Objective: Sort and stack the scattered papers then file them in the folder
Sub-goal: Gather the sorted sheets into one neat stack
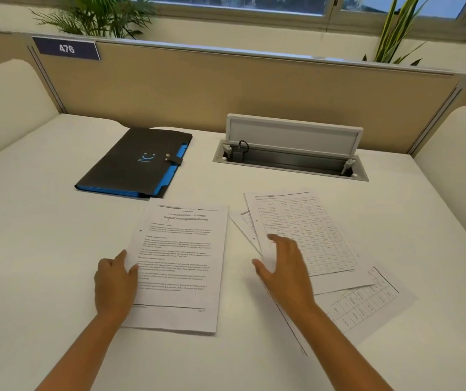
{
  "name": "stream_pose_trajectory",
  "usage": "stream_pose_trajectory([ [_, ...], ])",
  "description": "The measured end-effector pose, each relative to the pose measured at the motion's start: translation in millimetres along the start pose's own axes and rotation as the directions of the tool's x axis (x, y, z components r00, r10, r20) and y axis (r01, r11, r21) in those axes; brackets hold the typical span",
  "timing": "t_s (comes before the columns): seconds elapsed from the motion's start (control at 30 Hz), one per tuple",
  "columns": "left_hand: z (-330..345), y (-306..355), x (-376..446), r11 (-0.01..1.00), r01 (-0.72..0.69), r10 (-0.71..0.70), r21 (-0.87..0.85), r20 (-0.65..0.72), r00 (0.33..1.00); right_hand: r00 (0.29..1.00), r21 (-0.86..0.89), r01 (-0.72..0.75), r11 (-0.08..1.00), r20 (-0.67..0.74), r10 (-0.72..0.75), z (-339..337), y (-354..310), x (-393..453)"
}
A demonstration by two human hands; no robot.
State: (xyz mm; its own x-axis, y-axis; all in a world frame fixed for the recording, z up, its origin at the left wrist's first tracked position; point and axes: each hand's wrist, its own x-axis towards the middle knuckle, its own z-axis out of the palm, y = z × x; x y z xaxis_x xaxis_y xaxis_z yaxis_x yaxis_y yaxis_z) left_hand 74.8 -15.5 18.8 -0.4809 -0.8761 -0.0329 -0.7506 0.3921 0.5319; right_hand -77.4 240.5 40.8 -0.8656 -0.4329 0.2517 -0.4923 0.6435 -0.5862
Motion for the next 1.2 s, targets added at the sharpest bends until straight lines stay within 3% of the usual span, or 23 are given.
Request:
stream_pose_trajectory([
  [0.17, 1, 1, 2, 0.999, 0.013, -0.012, 0.046, -0.007, 1.0, 0.951, -0.159, -0.164, 0.974, 0.236, 0.198, -25, 52, 10],
  [0.3, 2, 15, -3, 0.997, -0.034, 0.039, 0.071, -0.059, 0.998, 0.93, -0.21, -0.091, 0.973, 0.331, 0.159, -32, 73, 4],
  [0.43, 14, 45, -18, 0.972, -0.234, 0.231, -0.039, -0.063, 0.971, 0.938, -0.181, -0.049, 0.982, 0.331, 0.108, -24, 79, -8],
  [0.57, 38, 73, -42, 0.881, -0.465, 0.469, -0.089, 0.031, 0.883, 0.948, -0.259, -0.055, 0.964, 0.29, 0.132, -18, 83, -16],
  [0.67, 53, 81, -51, 0.809, -0.583, 0.588, -0.076, 0.15, 0.795, 0.956, -0.225, -0.086, 0.97, 0.254, 0.144, -17, 83, -14],
  [0.77, 62, 77, -54, 0.783, -0.622, 0.606, -0.008, 0.234, 0.76, 0.962, -0.186, -0.113, 0.976, 0.224, 0.154, -18, 82, -14],
  [0.9, 63, 79, -51, 0.777, -0.625, 0.628, -0.081, 0.176, 0.758, 0.952, -0.097, -0.211, 0.973, 0.203, 0.227, -20, 79, -12],
  [1.03, 63, 80, -49, 0.752, -0.648, 0.658, -0.122, 0.2, 0.726, 0.95, -0.182, -0.183, 0.966, 0.22, 0.221, -26, 76, -8],
  [1.1, 64, 80, -52, 0.72, -0.681, 0.69, -0.133, 0.238, 0.683, 0.962, -0.224, -0.128, 0.966, 0.21, 0.176, -28, 73, -6],
  [1.2, 70, 83, -59, 0.629, -0.763, 0.76, -0.147, 0.323, 0.564, 0.938, -0.229, -0.094, 0.969, 0.306, 0.164, -29, 72, -10],
])
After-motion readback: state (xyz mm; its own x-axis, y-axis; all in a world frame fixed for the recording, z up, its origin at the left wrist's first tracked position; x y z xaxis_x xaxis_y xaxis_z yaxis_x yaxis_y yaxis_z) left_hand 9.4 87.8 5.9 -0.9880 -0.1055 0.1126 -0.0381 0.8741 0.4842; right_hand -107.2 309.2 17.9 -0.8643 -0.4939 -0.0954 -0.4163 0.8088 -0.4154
